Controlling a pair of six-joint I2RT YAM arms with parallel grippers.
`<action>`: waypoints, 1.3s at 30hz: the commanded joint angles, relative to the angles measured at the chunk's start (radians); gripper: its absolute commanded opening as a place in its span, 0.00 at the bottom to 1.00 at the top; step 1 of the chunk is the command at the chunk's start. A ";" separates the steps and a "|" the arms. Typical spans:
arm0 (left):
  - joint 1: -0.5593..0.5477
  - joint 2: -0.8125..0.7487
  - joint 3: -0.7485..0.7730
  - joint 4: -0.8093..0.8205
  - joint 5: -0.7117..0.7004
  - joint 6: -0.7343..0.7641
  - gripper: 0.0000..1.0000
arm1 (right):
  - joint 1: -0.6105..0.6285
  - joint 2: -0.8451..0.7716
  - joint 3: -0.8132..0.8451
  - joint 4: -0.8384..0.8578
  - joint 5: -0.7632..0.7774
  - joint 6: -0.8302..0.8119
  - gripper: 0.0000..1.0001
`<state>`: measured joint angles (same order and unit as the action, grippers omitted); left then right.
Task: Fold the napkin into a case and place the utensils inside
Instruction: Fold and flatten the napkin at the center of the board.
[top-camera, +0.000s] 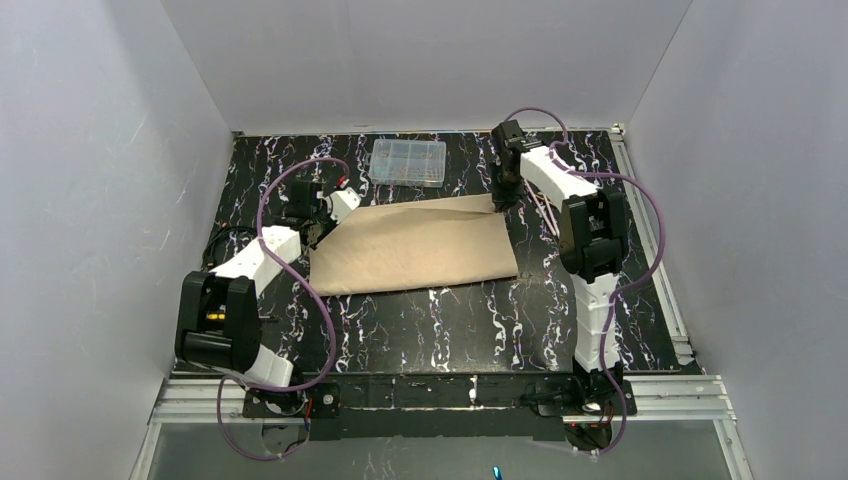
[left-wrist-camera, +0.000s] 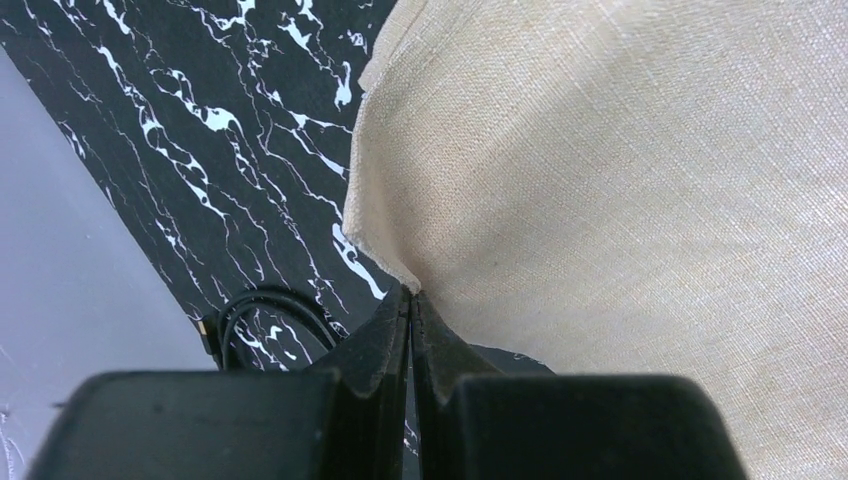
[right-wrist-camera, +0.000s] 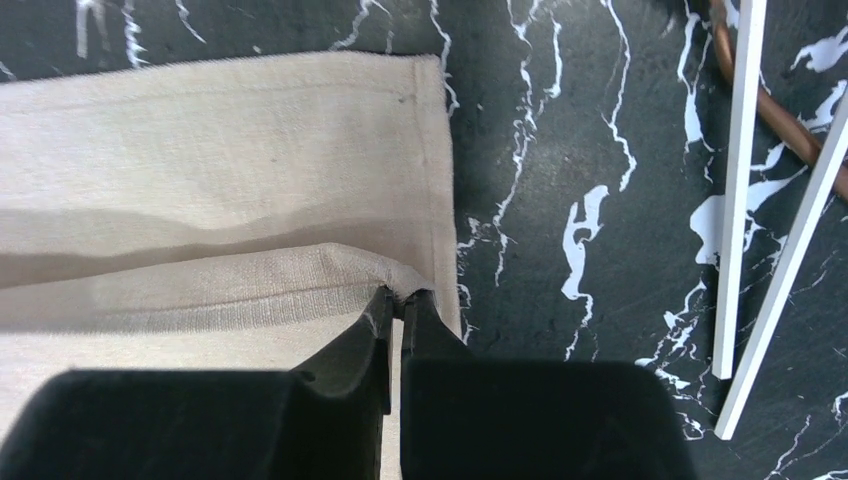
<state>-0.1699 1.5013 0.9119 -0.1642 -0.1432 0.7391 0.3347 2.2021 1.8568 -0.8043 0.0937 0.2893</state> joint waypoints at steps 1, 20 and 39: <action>0.007 0.020 0.050 -0.006 -0.022 -0.016 0.00 | -0.001 0.014 0.086 0.018 -0.050 0.023 0.03; 0.012 0.112 0.061 0.056 -0.056 -0.023 0.00 | -0.001 0.076 0.116 0.024 0.041 0.039 0.29; 0.012 0.146 0.115 0.003 -0.031 -0.078 0.00 | -0.001 -0.215 -0.235 0.329 -0.132 0.034 0.60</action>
<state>-0.1646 1.6428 0.9981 -0.1417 -0.1692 0.6724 0.3359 2.0521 1.7012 -0.6060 0.0795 0.3149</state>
